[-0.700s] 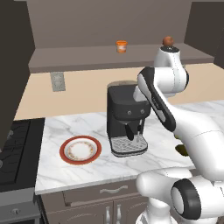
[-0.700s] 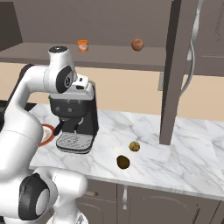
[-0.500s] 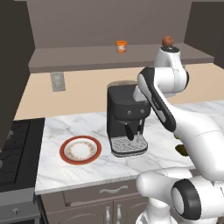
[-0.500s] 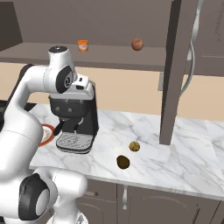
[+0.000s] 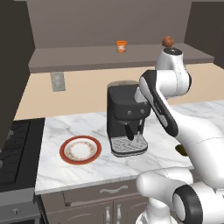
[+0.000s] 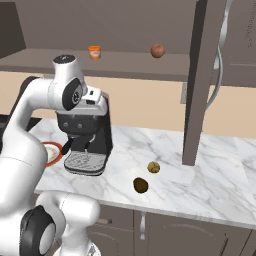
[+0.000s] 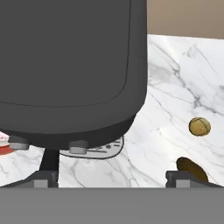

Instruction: Pick the avocado and bread from the counter and place them on the plate. Then pick the jam from the cabinet and place it next to the plate. Lastly close the cabinet door.

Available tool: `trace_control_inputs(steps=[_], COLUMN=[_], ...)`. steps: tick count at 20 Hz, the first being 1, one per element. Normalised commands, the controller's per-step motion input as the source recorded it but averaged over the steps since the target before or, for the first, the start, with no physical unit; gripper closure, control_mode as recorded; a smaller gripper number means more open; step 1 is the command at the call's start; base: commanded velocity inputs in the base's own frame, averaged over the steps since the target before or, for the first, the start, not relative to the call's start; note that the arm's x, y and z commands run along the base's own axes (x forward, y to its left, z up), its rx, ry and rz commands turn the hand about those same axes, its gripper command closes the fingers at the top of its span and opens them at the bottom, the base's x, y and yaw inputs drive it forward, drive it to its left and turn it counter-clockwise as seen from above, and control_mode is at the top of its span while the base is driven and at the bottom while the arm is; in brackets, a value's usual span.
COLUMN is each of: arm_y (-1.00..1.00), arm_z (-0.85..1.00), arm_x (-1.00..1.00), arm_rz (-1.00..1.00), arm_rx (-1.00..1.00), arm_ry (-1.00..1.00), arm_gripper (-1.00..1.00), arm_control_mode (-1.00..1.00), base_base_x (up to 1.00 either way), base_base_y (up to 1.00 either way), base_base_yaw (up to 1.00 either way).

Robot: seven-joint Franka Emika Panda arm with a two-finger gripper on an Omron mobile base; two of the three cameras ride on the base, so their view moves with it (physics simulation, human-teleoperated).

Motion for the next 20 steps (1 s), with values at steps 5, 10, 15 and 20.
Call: trace_control_inputs(steps=[5, 10, 15, 20], arm_y=[-0.10, -0.20, -0.28, -0.19], arm_z=[-0.09, -0.07, -0.05, -0.08], arm_x=[-0.17, -0.22, -0.29, -0.23], arm_rz=[0.02, 0.00, 0.00, 0.00], arm_rx=[0.00, 0.00, 0.00, 0.00], arm_ry=[-0.04, -0.02, 0.00, 0.00], arm_gripper=[-1.00, -1.00, -1.00, -1.00], arm_control_mode=[-1.00, -1.00, -1.00, -1.00], base_base_x=[0.00, 0.00, 0.00, 0.00], base_base_y=[0.00, 0.00, 0.00, 0.00], base_base_yaw=[0.00, 0.00, 0.00, 0.00])
